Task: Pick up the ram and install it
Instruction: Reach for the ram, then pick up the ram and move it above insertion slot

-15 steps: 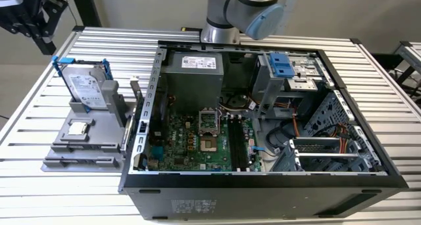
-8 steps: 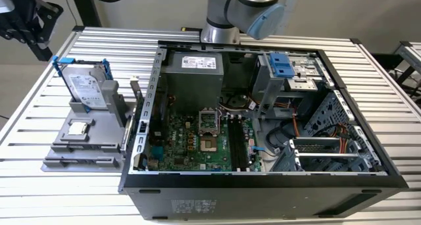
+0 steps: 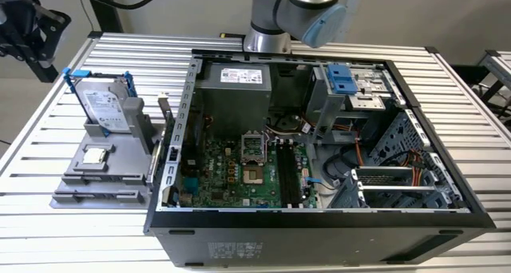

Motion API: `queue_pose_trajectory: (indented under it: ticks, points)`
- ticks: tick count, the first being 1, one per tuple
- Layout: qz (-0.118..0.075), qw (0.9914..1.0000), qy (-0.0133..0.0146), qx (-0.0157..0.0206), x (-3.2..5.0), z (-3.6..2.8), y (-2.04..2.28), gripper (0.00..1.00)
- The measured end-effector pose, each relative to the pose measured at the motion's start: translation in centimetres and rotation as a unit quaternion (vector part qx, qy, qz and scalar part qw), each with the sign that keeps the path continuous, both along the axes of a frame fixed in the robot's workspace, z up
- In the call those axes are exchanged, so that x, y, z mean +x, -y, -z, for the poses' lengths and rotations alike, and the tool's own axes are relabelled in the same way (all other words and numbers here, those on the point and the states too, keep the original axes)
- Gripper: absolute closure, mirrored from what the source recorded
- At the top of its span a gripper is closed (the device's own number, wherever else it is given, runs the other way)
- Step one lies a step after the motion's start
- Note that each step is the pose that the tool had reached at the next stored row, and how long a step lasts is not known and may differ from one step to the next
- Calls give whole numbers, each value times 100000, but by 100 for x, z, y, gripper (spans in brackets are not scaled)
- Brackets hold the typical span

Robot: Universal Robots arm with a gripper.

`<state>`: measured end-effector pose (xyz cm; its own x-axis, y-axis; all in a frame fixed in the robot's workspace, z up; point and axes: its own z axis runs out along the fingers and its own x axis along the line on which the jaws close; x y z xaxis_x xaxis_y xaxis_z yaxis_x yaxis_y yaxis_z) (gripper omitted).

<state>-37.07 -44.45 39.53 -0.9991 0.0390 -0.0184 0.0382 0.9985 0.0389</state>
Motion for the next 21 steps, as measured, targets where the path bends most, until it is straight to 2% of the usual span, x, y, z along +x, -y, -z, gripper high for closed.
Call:
queue_pose_trajectory:
  ticks: [6, 10, 16, 21]
  points:
    - [2, 100000, -2, 1, 0, 2, 145, 100]
    - [1, 100000, -2, 1, 0, 3, 223, 100]
    - [3, 100000, -1, 2, 0, 6, 386, 100]
    - [3, 100000, -4, -1, 0, 7, 503, 100]
